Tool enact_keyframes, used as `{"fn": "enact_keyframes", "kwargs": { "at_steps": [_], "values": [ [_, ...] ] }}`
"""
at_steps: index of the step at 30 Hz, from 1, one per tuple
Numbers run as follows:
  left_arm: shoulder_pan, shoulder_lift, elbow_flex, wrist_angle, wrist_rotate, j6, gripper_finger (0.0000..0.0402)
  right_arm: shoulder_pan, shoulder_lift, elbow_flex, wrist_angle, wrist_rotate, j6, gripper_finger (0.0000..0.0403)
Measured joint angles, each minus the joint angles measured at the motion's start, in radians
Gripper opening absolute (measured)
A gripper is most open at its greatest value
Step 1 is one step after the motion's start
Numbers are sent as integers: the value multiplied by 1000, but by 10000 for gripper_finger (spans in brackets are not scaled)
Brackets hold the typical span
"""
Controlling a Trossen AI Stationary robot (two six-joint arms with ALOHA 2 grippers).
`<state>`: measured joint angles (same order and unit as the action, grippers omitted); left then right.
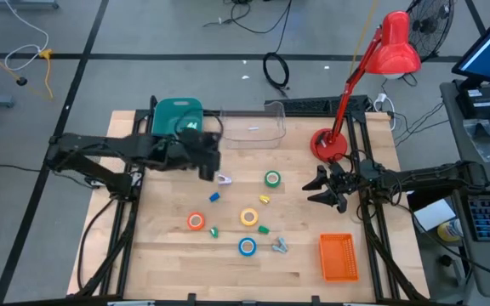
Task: Pick and place Stapler, Stapler remover, tape
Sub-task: Put the large black stapler into the green bin
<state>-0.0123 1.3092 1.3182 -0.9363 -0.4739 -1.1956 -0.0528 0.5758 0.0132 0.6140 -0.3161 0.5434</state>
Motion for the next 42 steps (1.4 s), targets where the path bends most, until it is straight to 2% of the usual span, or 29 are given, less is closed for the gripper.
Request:
{"fn": "enact_keyframes", "kwargs": {
  "at_steps": [8, 21, 26, 36, 42],
  "values": [
    [198, -34, 0, -152, -112, 74, 150, 0, 0, 0, 3, 0, 2, 217],
    [578, -5, 0, -180, -134, 425, 150, 0, 0, 0, 3, 0, 21, 217],
    [661, 31, 0, -164, -94, 520, 150, 0, 0, 0, 3, 0, 21, 216],
    [737, 151, 0, -144, -12, 614, 150, 0, 0, 0, 3, 0, 21, 219],
    [798, 197, -23, -81, 77, 681, 150, 0, 0, 0, 3, 0, 21, 217]
  ]
}}
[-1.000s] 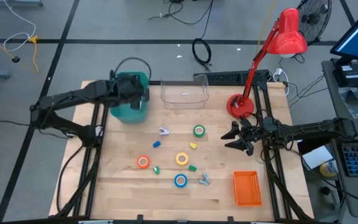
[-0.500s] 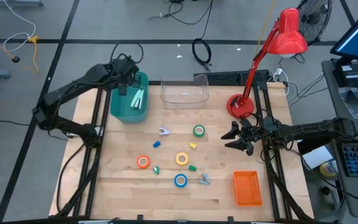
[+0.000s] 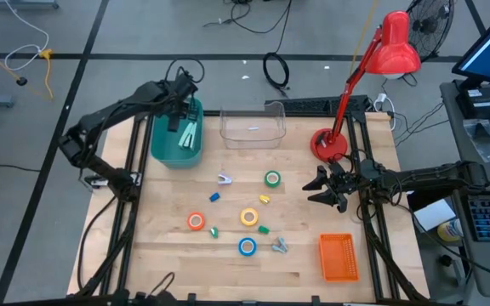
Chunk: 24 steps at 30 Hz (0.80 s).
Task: Pick and place Stapler, Stapler remover, tape
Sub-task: Put the large black stapler into the green bin
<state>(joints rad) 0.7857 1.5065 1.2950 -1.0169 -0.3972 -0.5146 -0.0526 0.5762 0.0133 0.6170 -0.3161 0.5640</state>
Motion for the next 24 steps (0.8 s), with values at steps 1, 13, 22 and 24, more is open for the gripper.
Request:
{"fn": "enact_keyframes", "kwargs": {
  "at_steps": [1, 13, 22, 24],
  "values": [
    [6, 0, -18, 11, 8, 6, 150, 0, 0, 0, 0, 0, 0, 217],
    [49, -15, -286, 246, 145, 25, 150, 0, 0, 0, 0, 0, 0, 216],
    [131, -14, -362, 341, 148, 87, 150, 0, 0, 0, 1, 0, 0, 217],
    [147, -14, -377, 365, 169, 91, 150, 0, 0, 0, 1, 0, 0, 217]
  ]
}}
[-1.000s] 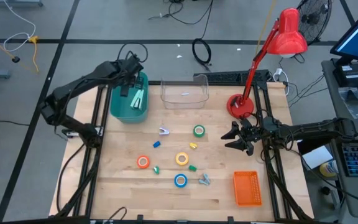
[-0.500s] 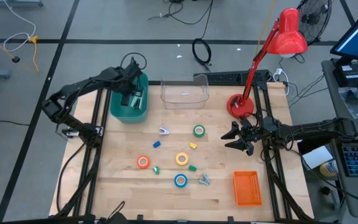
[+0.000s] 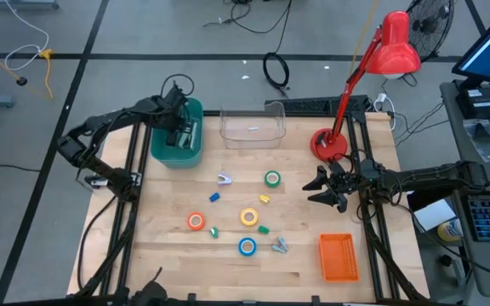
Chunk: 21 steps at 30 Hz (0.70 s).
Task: Pick and place Stapler, Stapler remover, tape
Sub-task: Put the large black stapler into the green bin
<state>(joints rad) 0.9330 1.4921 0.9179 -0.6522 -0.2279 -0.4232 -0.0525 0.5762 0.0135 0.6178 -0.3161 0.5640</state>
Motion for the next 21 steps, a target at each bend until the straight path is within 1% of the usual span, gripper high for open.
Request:
{"fn": "enact_keyframes", "kwargs": {
  "at_steps": [2, 5, 11, 21],
  "values": [
    [7, 0, -19, 41, 19, 0, 150, 0, 0, 0, 0, 0, 0, 217],
    [8, 0, -48, 83, 18, 0, 150, 0, 0, 0, 0, 0, 0, 217],
    [8, 0, -70, 73, -4, -10, 150, 0, 0, 0, 0, 0, 0, 217],
    [9, 0, -70, 36, 6, -59, 150, 0, 0, 0, 0, 0, 0, 217]
  ]
}}
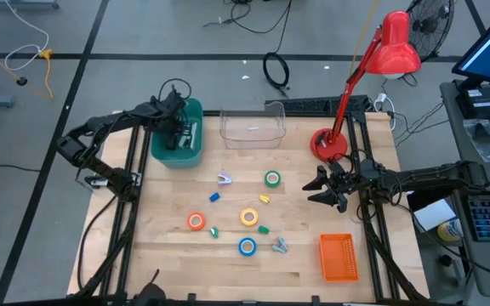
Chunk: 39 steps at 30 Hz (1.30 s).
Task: Pick and place Stapler, Stapler remover, tape
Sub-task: Put the large black stapler into the green bin
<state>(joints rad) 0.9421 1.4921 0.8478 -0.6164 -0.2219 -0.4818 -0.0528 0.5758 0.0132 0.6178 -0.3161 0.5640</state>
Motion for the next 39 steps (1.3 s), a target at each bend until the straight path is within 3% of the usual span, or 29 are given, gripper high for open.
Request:
{"fn": "enact_keyframes", "kwargs": {
  "at_steps": [18, 25, 39],
  "values": [
    [-8, 0, 0, -48, 18, -67, 151, 0, 0, 0, 0, 0, 0, 217],
    [-9, 0, 1, -72, 31, -73, 197, 0, 0, 0, 3, 0, 0, 217],
    [-8, 1, 39, -118, 79, -50, 187, 0, 0, 0, 37, 0, 0, 217]
  ]
}}
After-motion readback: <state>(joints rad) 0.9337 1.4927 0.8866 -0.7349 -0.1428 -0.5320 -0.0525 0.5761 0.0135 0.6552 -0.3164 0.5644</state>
